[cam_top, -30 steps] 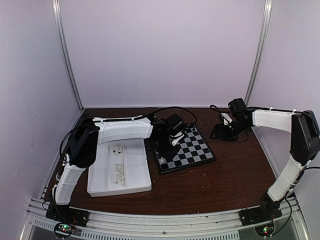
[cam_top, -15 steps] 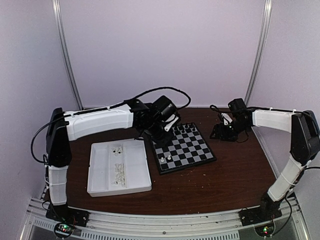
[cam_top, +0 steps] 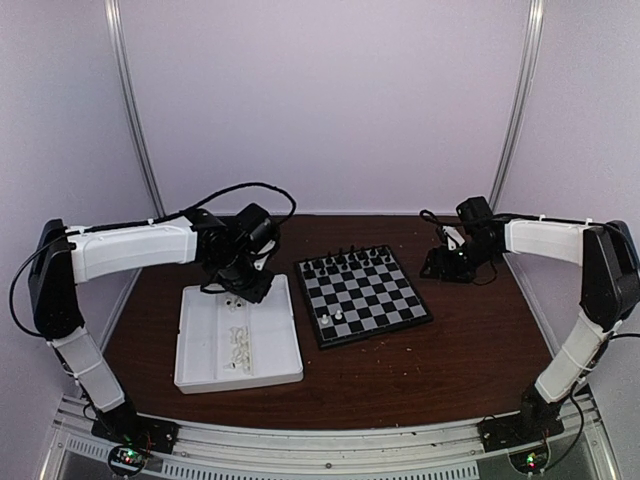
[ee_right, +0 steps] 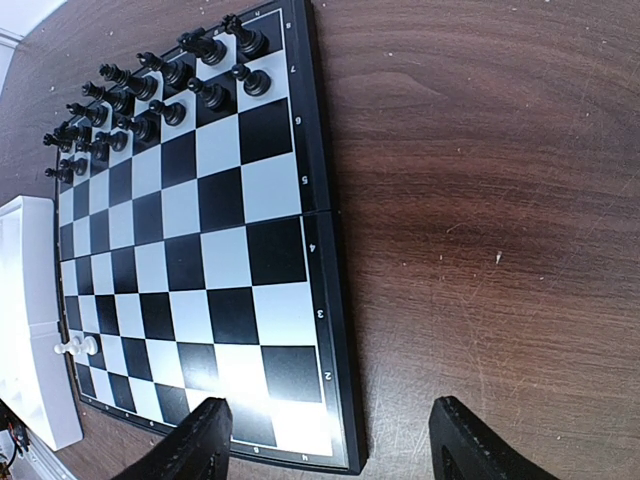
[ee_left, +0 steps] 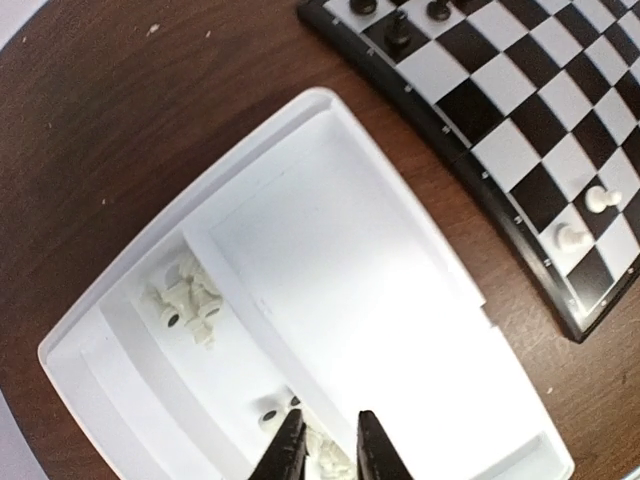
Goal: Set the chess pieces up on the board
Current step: Pick up the chess piece from the storage box.
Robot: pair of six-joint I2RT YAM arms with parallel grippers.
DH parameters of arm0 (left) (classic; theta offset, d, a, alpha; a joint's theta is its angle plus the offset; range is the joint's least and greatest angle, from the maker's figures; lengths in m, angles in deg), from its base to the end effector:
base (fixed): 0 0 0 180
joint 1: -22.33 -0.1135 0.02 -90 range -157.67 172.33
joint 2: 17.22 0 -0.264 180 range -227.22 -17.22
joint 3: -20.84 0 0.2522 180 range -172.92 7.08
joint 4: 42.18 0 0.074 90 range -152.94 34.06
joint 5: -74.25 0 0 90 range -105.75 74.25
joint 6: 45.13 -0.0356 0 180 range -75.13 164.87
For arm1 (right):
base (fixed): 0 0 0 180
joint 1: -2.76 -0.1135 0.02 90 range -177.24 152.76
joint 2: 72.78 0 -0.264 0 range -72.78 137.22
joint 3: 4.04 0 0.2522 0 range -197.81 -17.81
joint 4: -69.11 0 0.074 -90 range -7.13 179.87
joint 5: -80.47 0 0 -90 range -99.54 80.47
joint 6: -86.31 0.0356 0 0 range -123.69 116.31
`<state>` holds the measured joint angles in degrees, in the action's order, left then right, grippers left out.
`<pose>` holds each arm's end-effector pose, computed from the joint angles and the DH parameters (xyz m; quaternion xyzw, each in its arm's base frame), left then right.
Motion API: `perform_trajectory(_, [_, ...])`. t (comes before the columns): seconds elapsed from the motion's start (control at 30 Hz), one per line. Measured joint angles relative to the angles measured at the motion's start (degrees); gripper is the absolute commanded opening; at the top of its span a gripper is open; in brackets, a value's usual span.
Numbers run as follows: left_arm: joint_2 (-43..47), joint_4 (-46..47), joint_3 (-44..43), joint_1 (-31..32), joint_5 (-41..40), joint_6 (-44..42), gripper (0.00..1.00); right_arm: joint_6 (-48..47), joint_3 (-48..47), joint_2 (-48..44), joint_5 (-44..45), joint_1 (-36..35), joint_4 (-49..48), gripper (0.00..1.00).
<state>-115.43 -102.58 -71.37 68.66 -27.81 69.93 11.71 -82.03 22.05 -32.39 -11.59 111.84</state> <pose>0.2485 -0.2495 0.2487 0.1585 0.9607 -0.0351 0.2252 0.3237 0.0971 0.2114 -0.0433 0.9462 0.2509 0.1995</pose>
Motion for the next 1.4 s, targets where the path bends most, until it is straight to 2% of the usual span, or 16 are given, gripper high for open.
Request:
perform_trajectory(0.27, [3.8,-0.8,8.5,-0.3,0.1,3.3,0.17,0.0,0.0,0.0,0.0,0.0,0.0,0.71])
perform_trajectory(0.6, [3.9,-1.4,12.6,-0.9,-0.2,6.8,0.16,0.0,0.0,0.0,0.0,0.0,0.0,0.71])
perform_trajectory(1.4, [-2.3,2.1,14.4,-2.0,0.1,7.5,0.18,0.0,0.0,0.0,0.2,0.0,0.0,0.71])
